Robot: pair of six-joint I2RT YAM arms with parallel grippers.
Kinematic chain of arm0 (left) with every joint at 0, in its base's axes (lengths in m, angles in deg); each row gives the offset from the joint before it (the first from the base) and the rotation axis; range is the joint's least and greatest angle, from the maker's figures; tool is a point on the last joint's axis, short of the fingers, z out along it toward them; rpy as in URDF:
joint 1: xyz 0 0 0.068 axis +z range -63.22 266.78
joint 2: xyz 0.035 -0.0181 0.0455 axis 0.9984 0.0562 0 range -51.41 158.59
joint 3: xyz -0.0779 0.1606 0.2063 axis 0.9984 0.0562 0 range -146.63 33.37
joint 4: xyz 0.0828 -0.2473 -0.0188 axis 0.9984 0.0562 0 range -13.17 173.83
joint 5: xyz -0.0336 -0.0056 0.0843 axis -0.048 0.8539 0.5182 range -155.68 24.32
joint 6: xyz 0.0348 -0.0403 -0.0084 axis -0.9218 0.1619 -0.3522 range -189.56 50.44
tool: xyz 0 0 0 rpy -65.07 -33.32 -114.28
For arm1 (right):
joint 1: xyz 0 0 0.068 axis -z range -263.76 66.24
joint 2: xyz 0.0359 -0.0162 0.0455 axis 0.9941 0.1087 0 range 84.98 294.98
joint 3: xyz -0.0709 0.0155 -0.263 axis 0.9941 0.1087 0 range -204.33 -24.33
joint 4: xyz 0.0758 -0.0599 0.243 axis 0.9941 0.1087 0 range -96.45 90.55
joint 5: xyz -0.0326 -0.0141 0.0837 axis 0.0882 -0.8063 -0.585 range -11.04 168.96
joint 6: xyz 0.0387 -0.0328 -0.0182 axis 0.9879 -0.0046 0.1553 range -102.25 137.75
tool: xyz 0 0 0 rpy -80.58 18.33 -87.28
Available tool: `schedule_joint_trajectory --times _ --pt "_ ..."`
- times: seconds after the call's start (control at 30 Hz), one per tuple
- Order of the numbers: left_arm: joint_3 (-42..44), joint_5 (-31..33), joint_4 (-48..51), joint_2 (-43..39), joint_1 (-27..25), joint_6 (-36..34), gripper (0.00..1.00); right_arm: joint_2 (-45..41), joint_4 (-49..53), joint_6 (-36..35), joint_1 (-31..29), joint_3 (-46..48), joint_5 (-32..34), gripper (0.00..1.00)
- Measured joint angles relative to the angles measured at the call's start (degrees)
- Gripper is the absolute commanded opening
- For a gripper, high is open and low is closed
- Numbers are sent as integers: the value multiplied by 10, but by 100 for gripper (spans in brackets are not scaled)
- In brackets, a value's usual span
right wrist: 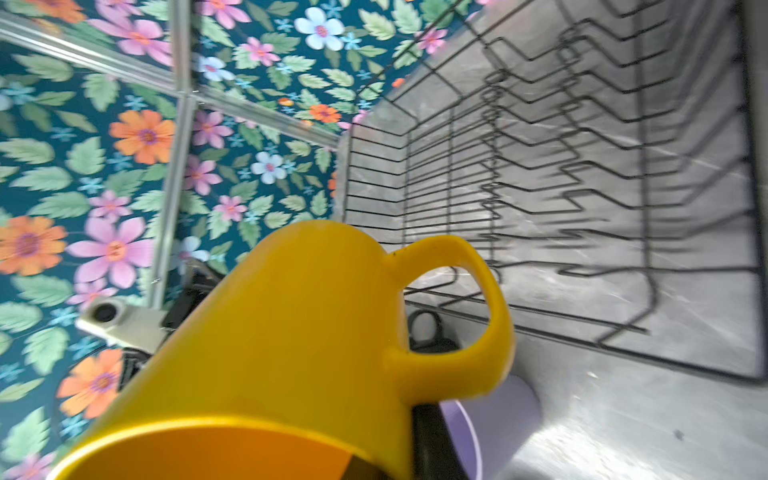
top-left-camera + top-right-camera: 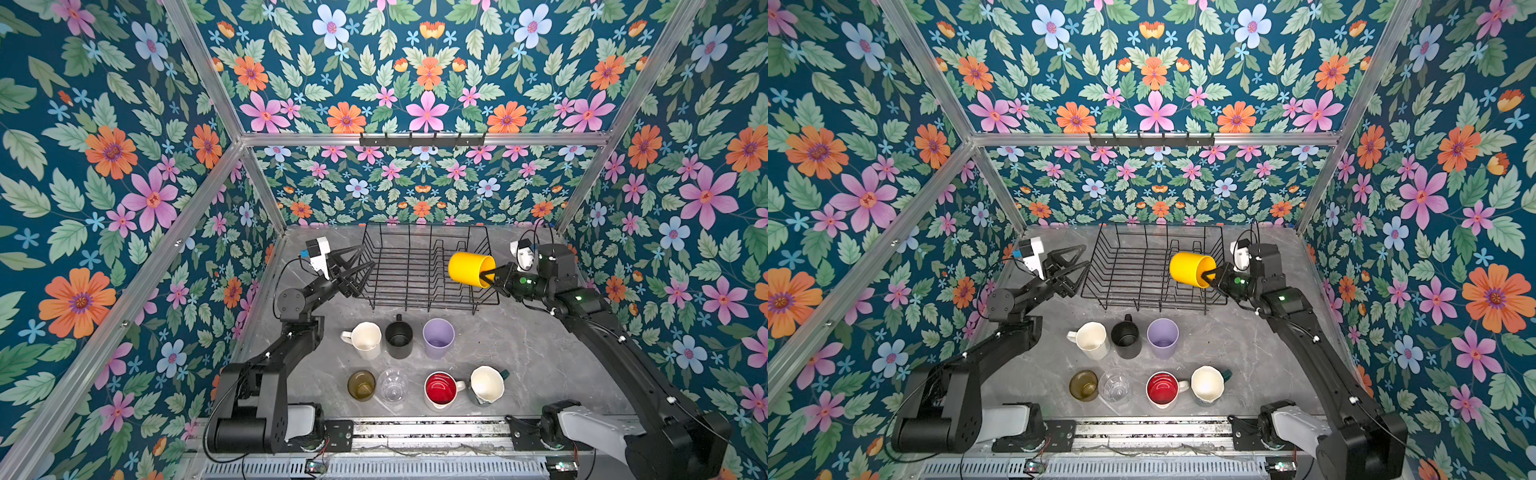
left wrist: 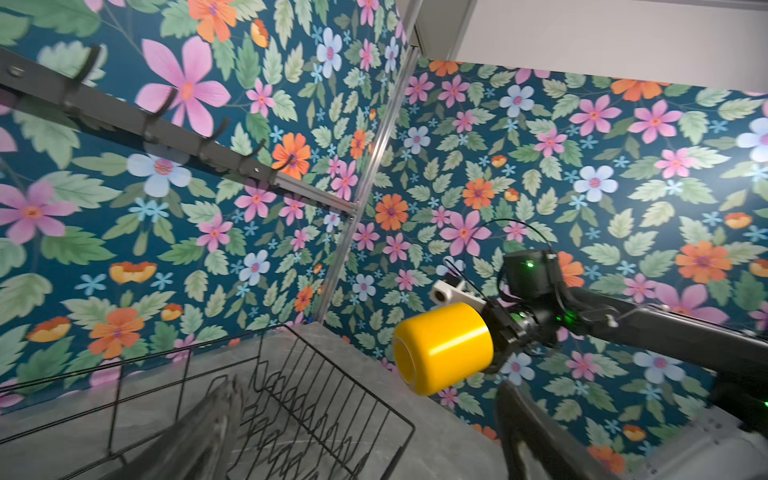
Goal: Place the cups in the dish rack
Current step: 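Grasp the yellow mug rim with the right gripper and lift it, then carry the yellow mug over the rack toward the left gripper while it approaches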
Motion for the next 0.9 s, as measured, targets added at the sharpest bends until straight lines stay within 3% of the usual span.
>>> schedule_joint_trajectory --times 0.37,0.9 --pt "-39 -61 -49 42 -59 33 95 79 -121 25 -76 -70 -108 0" --pt "-46 -74 -53 39 -78 33 95 128 -141 30 -138 -104 -145 0"
